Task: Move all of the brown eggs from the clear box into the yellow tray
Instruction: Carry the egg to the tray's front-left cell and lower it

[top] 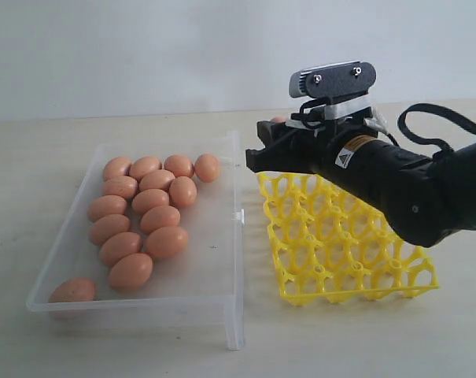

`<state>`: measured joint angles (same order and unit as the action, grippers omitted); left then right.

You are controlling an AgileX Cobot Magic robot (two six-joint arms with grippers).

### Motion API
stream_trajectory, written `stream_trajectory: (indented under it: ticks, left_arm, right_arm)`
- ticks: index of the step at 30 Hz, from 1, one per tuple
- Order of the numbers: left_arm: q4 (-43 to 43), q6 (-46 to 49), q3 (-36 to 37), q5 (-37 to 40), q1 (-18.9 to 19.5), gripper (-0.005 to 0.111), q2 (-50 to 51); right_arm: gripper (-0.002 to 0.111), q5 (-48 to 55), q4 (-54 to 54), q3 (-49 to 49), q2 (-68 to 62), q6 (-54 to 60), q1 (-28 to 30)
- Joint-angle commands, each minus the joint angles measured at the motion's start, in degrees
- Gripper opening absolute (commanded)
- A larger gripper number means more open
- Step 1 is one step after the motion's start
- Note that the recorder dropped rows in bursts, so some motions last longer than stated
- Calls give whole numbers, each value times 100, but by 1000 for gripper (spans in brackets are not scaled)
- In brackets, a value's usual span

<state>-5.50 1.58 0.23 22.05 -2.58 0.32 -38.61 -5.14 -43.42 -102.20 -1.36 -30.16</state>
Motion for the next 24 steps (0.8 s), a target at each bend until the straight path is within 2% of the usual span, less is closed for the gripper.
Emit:
stream_trajectory:
  ticks: [1,9,24]
  left_arm:
    - [6,-28,-23,-35,-28,0,-32]
    - [6,-28,-23,-35,-28,0,-32]
    - [6,-28,-23,-35,-28,0,-32]
  right_arm:
    - [0,-753,514,31,-439,-178,197]
    - [0,-1174,1023,-56,-1114,-304,431]
    - [0,-1249,1154,-492,-1725,-323,485]
